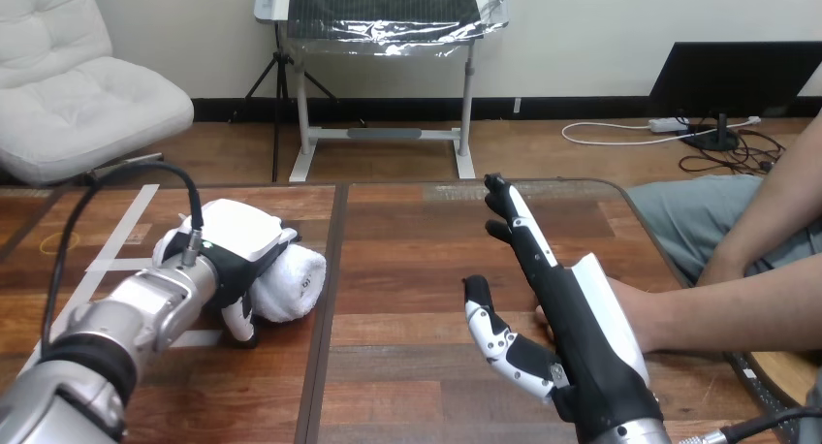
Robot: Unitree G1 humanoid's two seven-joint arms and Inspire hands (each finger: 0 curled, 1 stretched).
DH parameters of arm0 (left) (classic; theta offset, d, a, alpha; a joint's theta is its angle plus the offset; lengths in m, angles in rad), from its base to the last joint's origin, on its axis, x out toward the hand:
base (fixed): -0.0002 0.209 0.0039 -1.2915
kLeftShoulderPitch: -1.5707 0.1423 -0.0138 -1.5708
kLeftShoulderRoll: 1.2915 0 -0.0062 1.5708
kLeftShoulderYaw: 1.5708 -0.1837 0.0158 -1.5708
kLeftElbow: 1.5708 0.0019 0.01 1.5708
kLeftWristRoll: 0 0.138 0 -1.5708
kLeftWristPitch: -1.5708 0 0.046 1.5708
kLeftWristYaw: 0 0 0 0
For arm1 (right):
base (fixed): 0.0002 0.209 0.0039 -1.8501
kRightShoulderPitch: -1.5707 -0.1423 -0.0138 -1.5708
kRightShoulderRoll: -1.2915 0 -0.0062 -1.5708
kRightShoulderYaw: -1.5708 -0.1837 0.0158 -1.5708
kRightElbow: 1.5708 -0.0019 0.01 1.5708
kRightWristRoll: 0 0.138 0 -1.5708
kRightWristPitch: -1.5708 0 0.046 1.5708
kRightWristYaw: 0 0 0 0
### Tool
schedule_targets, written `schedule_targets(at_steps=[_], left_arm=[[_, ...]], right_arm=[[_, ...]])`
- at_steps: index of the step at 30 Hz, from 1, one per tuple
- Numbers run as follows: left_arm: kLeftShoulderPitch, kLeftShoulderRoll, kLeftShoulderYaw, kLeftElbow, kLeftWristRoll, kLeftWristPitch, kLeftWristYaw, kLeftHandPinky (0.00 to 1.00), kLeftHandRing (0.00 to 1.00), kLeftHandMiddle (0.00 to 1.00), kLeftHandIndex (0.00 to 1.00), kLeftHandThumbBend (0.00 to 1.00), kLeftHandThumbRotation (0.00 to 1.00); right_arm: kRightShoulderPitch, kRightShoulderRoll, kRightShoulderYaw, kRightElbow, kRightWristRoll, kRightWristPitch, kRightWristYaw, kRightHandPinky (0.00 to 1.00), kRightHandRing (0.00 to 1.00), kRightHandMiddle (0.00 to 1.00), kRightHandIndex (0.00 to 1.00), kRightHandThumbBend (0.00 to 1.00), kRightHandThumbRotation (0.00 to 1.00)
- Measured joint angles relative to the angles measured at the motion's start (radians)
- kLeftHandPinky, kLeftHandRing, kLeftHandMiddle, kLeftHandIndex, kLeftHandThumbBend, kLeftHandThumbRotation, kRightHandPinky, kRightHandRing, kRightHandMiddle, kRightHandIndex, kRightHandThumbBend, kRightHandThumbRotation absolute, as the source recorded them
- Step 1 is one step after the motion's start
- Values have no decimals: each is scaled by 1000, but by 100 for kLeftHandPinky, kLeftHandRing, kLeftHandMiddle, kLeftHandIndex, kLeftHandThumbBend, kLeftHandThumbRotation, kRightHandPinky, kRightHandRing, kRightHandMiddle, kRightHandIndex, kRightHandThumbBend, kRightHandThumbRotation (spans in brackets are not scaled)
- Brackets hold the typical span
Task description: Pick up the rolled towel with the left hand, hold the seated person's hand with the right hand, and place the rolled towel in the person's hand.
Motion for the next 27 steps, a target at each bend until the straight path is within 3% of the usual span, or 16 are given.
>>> schedule_targets(at_steps=[10,11,19,22,27], left_arm=[[-1,-30,-27,45,3,53,108,78,79,82,81,82,8],[-1,-33,-28,49,2,57,120,68,71,74,74,81,5],[14,-44,-42,78,1,57,284,32,34,40,47,72,1],[19,-47,-46,85,1,56,340,27,30,35,43,69,0],[22,-50,-46,90,-6,50,386,26,29,35,42,65,0]], right_arm=[[10,-9,-1,-6,0,2,1,99,96,99,100,1,0],[10,-10,-1,-6,0,2,1,99,96,99,100,1,0],[10,-20,-1,-7,0,2,1,100,96,99,100,0,0],[10,-21,-2,-8,0,3,2,100,96,99,100,1,0],[10,-22,-3,-16,2,11,7,100,97,99,100,1,0]])
